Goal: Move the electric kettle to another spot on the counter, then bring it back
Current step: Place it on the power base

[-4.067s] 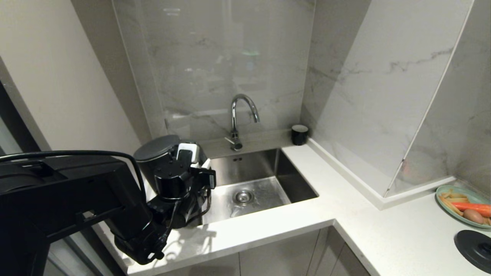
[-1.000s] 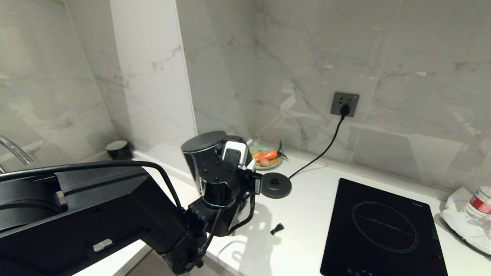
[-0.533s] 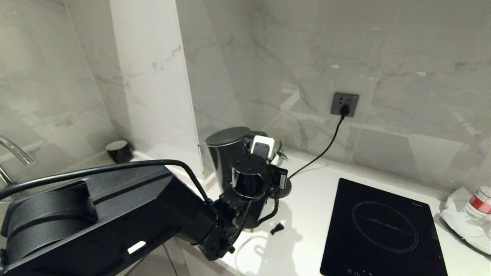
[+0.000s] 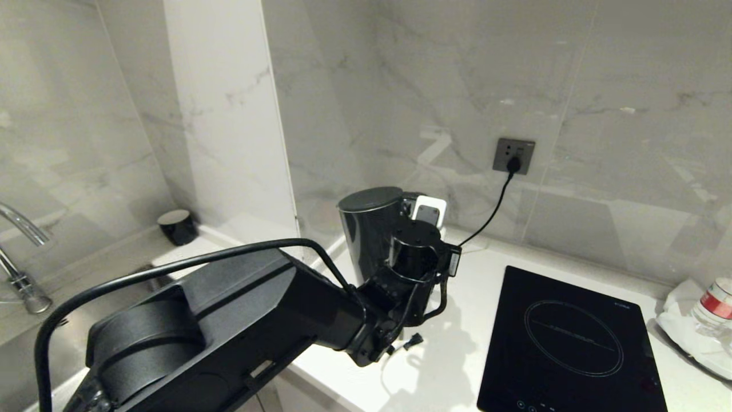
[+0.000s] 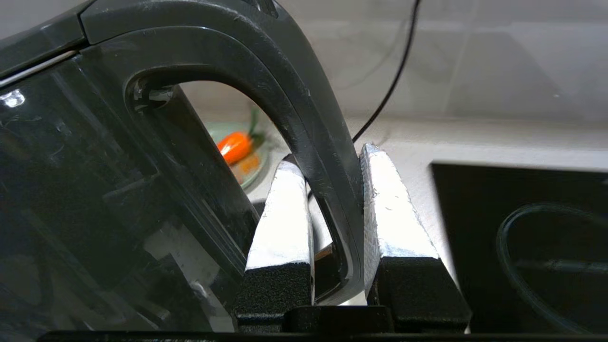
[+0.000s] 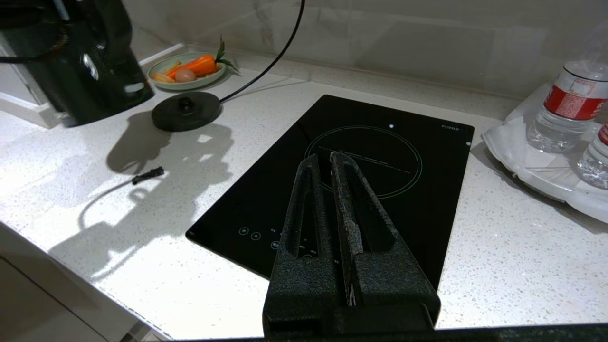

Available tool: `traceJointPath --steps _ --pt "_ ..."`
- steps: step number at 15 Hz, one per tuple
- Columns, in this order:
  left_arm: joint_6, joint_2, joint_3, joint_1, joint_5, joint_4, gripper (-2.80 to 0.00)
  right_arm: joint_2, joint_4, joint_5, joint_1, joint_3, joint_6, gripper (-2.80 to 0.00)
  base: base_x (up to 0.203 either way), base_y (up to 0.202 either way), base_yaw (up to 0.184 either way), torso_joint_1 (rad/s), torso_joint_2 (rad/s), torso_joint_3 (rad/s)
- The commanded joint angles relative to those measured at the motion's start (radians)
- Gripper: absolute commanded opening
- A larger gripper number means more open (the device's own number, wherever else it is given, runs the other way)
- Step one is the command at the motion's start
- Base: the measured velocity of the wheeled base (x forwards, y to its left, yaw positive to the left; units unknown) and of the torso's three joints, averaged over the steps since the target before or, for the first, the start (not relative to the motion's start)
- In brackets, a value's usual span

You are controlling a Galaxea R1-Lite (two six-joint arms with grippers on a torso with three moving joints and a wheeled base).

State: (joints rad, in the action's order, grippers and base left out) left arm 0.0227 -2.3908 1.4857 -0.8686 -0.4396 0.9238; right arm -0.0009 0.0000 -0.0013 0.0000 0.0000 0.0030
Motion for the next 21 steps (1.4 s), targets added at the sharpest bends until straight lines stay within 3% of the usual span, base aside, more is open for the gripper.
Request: traceJointPath --steps 1,14,21 --pt "0.000 -0.048 0.043 -0.001 -0.005 0.003 -2.80 0.001 0.000 0.000 0.000 0.000 0.000 -2.80 0.000 0.000 0.000 0.000 0.00 0.000" --pt "0.003 -0.042 0.061 -0.015 -0.028 -0.005 -2.80 0.001 0.000 0.000 0.000 0.000 0.000 -2.80 0.000 0.000 0.000 0.000 0.00 0.000" --pt "0.005 -0.041 0.062 -0.013 -0.039 -0.003 -2.80 0.001 0.000 0.000 0.000 0.000 0.000 -2.80 0.010 0.000 -0.127 0.001 0.00 0.003"
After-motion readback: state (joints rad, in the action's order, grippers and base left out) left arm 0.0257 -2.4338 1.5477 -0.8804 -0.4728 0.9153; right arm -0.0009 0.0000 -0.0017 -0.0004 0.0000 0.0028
